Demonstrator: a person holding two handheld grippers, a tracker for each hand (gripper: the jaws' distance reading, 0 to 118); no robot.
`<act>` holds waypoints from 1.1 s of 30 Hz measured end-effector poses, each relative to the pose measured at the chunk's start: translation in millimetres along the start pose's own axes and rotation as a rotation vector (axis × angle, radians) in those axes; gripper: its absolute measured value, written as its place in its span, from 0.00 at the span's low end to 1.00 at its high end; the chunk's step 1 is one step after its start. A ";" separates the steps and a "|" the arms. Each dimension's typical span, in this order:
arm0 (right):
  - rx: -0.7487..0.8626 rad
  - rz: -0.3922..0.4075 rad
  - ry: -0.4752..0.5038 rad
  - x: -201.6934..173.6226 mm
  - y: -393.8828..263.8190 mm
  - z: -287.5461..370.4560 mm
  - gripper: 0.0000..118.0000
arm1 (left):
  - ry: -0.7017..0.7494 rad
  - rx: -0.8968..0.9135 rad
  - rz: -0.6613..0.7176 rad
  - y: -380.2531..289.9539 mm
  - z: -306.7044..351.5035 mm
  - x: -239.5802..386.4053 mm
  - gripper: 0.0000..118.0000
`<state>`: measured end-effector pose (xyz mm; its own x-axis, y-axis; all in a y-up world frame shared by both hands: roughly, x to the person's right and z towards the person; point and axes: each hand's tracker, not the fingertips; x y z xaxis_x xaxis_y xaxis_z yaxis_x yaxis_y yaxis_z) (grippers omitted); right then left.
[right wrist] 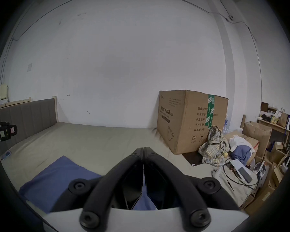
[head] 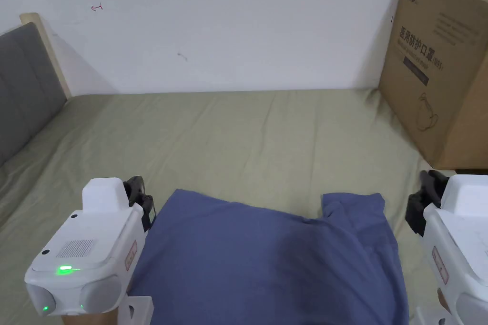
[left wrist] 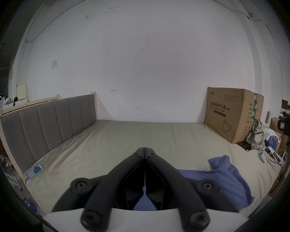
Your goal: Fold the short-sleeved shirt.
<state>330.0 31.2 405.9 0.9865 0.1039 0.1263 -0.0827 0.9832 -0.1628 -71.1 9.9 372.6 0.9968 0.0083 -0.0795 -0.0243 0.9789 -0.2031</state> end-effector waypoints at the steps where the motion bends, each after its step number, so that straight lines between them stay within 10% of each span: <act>1: 0.003 0.003 0.003 1.1 -0.5 0.4 0.00 | -0.034 -0.002 -0.003 -0.1 -3.3 2.1 0.00; 24: -0.116 -0.006 0.006 -6.2 -29.0 -115.0 0.00 | -0.165 -0.555 -0.111 -22.5 -290.6 -0.4 0.00; 26: -0.135 -0.002 0.000 -7.9 -35.3 -130.5 0.00 | -0.153 -0.617 -0.119 -39.2 -326.8 -4.0 0.17; 29: -0.160 0.000 -0.009 -9.3 -45.3 -148.9 0.00 | -0.115 -0.617 -0.075 -61.8 -370.3 -8.6 0.78; 33: -0.189 0.002 -0.020 -10.2 -58.1 -168.1 0.00 | -0.063 -0.620 -0.052 -88.5 -402.6 -10.1 0.86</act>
<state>348.4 -52.3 249.6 0.9833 0.1104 0.1448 -0.0546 0.9375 -0.3438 -109.6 -159.1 -1.6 1.0000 -0.0054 -0.0005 0.0032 0.6777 -0.7353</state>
